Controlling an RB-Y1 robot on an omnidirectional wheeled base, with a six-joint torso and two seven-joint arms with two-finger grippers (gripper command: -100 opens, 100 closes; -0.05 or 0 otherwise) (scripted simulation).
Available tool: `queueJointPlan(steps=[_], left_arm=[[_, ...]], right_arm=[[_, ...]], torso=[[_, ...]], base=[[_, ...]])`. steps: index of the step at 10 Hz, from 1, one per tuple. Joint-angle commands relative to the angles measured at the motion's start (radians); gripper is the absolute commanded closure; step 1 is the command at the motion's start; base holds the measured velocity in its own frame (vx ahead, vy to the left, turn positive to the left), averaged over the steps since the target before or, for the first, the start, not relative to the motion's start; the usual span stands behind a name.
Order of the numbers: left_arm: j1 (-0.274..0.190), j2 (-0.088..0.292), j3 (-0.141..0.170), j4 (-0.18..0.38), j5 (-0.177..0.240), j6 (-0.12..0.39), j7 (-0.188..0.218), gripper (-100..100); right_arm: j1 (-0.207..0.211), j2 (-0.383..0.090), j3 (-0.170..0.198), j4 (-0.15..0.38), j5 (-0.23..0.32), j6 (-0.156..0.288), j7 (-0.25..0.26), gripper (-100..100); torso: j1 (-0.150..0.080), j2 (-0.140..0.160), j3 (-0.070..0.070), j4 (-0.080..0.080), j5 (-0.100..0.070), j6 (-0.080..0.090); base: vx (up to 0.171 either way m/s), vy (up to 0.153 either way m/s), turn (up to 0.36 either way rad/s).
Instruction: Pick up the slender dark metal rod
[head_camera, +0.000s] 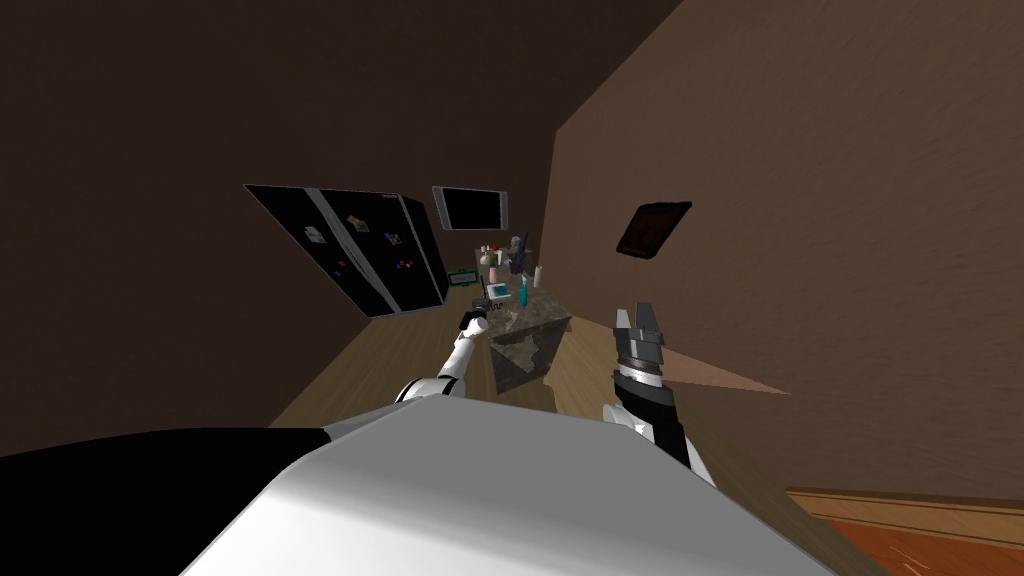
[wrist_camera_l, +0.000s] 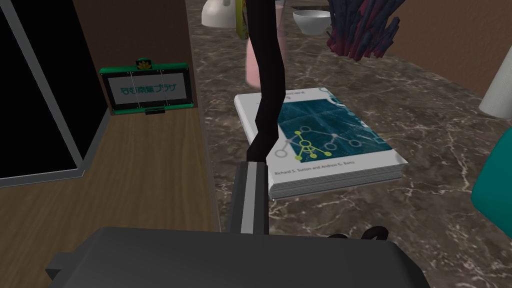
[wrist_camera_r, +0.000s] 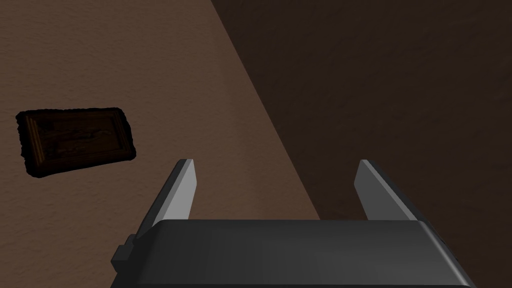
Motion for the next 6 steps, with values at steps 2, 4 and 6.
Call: queueJointPlan(steps=[2,4,6], left_arm=[[0.0,0.0,0.0,0.0,0.0,0.0,0.0,0],[0.002,0.06,-0.005,0.007,-0.008,0.002,0.001,-100],[0.0,0.107,-0.008,0.014,-0.018,0.002,0.003,-100]], right_arm=[[0.0,0.0,0.0,0.0,0.0,0.0,0.0,0],[0.0,0.0,0.0,0.0,0.0,0.0,0.0,0],[0.0,0.0,0.0,0.0,0.0,0.0,0.0,0]], torso=[[0.0,0.0,0.0,0.0,0.0,0.0],[-0.002,0.005,0.002,0.001,0.0,0.0],[-0.003,0.01,0.005,0.002,-0.001,0.0]], base=[[0.0,0.0,0.0],[-0.12,-0.047,0.004],[-0.142,-0.041,0.015]])
